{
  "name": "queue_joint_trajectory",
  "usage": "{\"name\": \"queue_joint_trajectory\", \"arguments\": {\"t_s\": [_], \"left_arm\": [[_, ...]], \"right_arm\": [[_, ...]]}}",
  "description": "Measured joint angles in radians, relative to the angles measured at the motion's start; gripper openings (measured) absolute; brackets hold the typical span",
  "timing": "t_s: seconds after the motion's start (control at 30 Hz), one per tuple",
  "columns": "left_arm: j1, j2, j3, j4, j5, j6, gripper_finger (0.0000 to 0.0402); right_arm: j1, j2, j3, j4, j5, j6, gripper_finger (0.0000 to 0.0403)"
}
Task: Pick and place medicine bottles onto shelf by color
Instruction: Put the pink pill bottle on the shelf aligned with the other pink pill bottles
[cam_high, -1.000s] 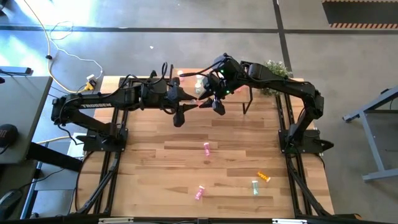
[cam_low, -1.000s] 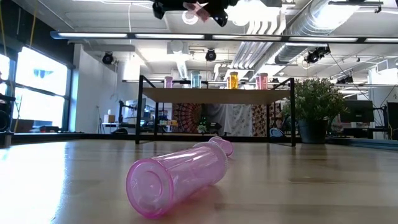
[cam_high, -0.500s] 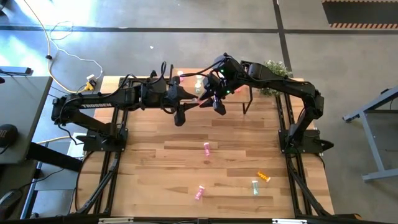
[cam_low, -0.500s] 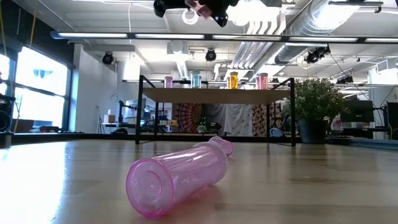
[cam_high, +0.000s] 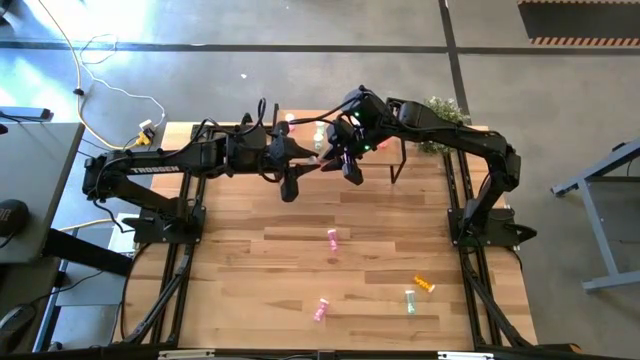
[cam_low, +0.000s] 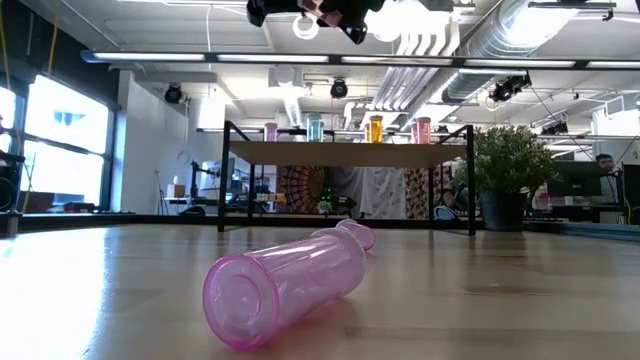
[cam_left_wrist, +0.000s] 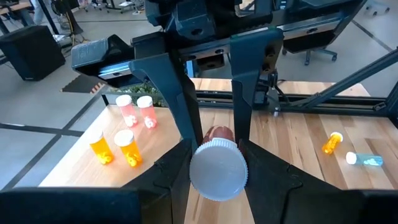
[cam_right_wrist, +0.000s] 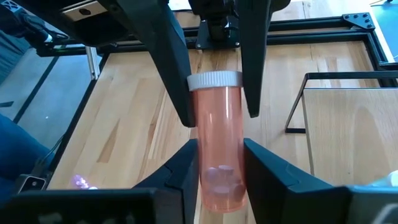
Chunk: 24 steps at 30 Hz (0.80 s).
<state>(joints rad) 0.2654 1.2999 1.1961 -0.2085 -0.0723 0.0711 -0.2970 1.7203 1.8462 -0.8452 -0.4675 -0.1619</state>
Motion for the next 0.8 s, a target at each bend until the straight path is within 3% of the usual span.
{"name": "queue_joint_trajectory", "arguments": {"t_s": [0.47, 0.8], "left_arm": [[0.003, 0.0, 0.0, 0.019, -0.008, -0.014, 0.0123], [0.004, 0.0, 0.0, 0.026, -0.051, -0.063, 0.0211]], "right_arm": [[0.0, -0.001, 0.0, 0.004, -0.004, 0.008, 0.0086], [0.0, -0.001, 0.0, -0.024, 0.053, 0.043, 0.0086]]}}
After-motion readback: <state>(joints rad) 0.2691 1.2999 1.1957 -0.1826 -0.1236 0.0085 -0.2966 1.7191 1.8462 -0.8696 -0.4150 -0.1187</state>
